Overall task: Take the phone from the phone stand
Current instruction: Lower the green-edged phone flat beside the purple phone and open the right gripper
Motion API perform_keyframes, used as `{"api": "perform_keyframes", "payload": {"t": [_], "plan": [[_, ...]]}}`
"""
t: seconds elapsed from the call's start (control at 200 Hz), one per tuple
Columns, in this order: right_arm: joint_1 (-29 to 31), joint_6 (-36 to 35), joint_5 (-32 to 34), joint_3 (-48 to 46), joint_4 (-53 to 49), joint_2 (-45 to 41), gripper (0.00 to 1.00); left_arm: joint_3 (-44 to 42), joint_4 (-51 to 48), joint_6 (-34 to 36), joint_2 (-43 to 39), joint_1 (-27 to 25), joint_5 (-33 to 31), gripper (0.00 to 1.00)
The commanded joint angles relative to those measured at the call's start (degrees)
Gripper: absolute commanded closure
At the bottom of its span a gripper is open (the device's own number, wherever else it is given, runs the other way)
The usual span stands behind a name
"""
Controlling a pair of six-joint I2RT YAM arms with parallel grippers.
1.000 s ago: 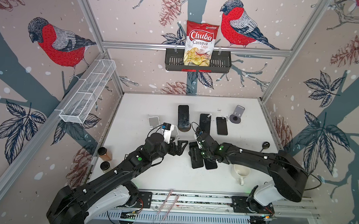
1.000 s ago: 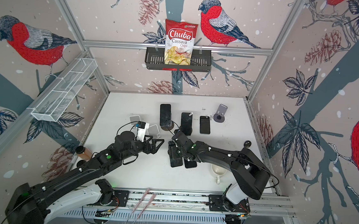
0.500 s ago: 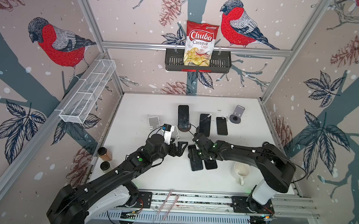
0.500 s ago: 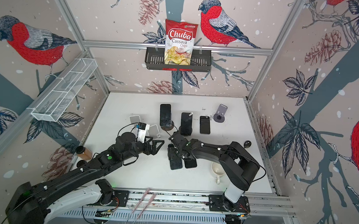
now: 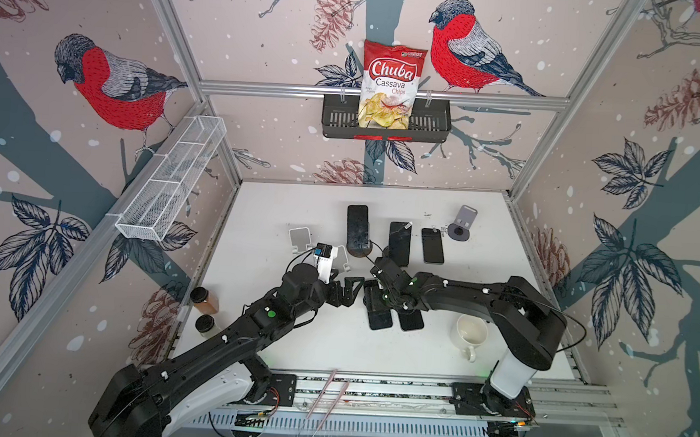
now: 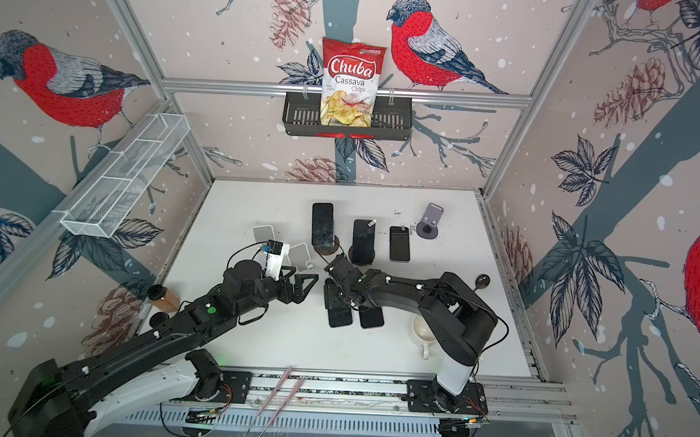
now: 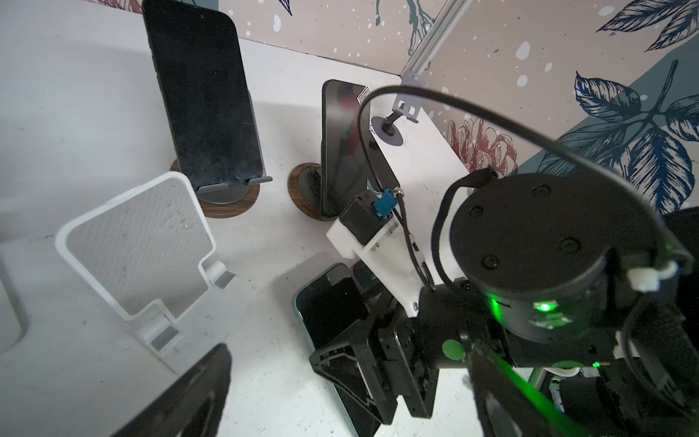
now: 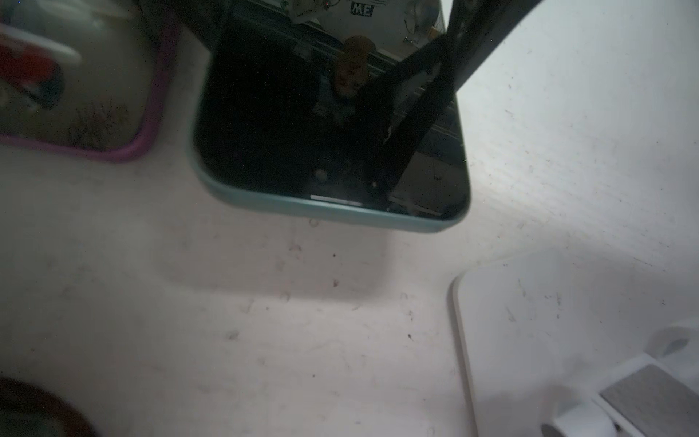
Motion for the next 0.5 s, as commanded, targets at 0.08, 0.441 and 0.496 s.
{"api": "perform_keyframes", "payload": {"t": [0.08, 0.441, 0.496], "plan": [[1.5, 2.3, 4.3, 0.5, -6.3, 2.1, 0.3, -0.8, 3.3, 0.6, -1.0, 0.0, -1.0, 0.03], [4.4, 4.2, 10.3, 2.4, -10.5, 5.8, 0.28, -2.9, 5.0, 0.4, -1.0, 0.0, -0.8, 0.03], [4.9, 4.4, 10.8, 2.8, -11.1, 6.4, 0.28, -2.9, 5.0, 0.7, -0.9, 0.0, -0.9, 0.03]]}}
